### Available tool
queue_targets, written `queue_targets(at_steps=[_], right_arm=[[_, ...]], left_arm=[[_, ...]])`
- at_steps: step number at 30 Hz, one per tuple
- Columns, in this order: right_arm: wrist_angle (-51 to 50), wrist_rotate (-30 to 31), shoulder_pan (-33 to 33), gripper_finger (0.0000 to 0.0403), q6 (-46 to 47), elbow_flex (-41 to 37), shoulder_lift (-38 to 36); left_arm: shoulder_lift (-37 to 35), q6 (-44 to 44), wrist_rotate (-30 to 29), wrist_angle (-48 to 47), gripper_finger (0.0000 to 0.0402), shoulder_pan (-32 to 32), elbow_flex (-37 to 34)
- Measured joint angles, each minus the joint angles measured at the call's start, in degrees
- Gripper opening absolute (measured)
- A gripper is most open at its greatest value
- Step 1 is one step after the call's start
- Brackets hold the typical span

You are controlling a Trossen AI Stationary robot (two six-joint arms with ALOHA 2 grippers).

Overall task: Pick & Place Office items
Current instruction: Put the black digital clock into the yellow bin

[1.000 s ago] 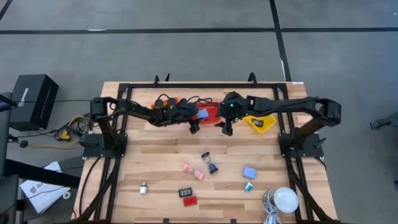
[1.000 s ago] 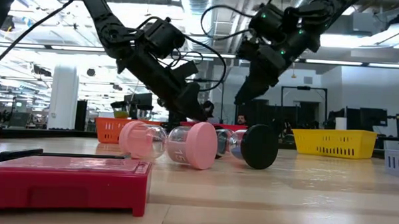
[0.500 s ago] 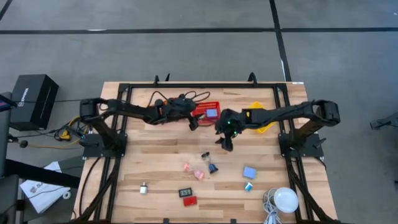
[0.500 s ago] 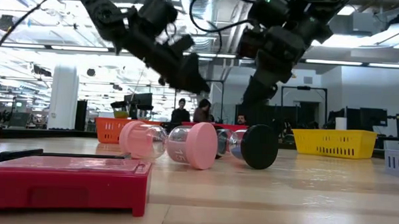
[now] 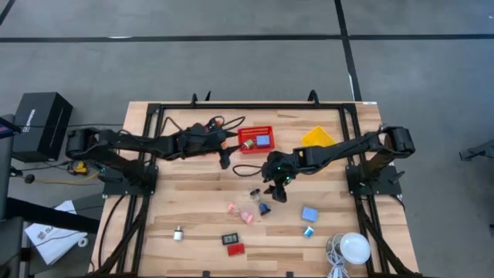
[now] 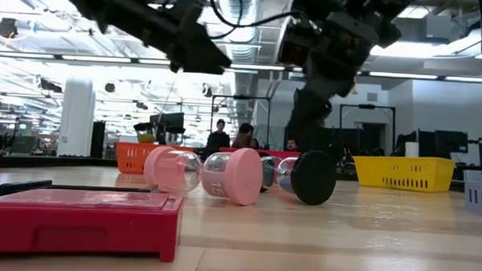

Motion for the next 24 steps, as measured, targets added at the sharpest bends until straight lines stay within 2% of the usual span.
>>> queue_targets(at_steps=[4,9,16,20,24], right_arm=[[-2.35,-1.12,-0.85,0.0225,1.53,3.01,-0.15],[-1.8,-1.23,-1.5,0.0225,11.15,4.62,-0.21],[-3.21,-1.37,-2.46,0.0225,13.04,4.64,0.42],[-12.51,-7.33,-5.03,0.022,13.69,6.71,-0.22],[-24.65,-8.64,-4.55,0.0206,10.82,8.75,-0.33]], left_arm=[[-3.51,-1.35,-0.04,-0.1,0.0211,-1.37,-2.74],[-7.26,-1.77,-0.04,-0.27,0.0207,-2.16,-5.38],[-10.08,-2.0,-0.1,0.14,0.0204,-2.16,-7.65],[-10.75,-2.01,-0.04,-0.1,0.0204,-2.16,-8.02],[-10.68,-2.01,-0.04,0.14,0.0204,-2.16,-8.01]])
